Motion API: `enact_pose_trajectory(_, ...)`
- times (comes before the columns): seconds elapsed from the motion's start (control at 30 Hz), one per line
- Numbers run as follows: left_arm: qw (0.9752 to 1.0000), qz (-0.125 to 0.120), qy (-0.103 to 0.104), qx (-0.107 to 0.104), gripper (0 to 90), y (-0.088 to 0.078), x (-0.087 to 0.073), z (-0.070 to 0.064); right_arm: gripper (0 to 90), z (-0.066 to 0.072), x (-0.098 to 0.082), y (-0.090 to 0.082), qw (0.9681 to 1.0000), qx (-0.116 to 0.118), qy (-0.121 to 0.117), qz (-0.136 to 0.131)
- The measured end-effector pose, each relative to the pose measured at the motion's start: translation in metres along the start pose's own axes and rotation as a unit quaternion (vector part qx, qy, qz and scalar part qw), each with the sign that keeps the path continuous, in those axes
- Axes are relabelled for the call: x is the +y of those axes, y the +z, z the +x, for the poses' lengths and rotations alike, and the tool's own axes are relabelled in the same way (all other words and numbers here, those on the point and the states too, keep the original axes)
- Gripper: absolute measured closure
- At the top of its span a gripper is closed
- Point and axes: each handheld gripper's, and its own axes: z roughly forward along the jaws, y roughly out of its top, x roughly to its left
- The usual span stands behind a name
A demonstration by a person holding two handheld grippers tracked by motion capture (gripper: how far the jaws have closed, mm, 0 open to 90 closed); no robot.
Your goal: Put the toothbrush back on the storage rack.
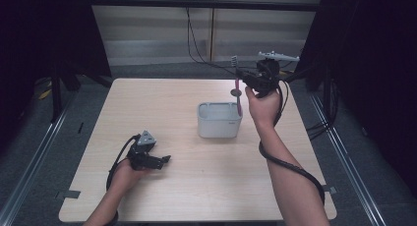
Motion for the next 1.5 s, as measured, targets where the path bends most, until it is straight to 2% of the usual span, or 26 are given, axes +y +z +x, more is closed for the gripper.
enact_pose_trajectory(0.77, 1.0, 0.001, 0.0, -0.002, 15.0, 0.0, 0.0, 0.0, 84.7, -0.007, -0.008, 0.017, 0.9998, -0.017, 0.008, 0.003)
enact_pose_trajectory(1.5, 1.0, 0.0, 0.001, -0.001, 14.9, 0.0, 0.0, 0.0, 84.6, -0.015, -0.02, 0.025, 0.9995, -0.027, 0.014, 0.008)
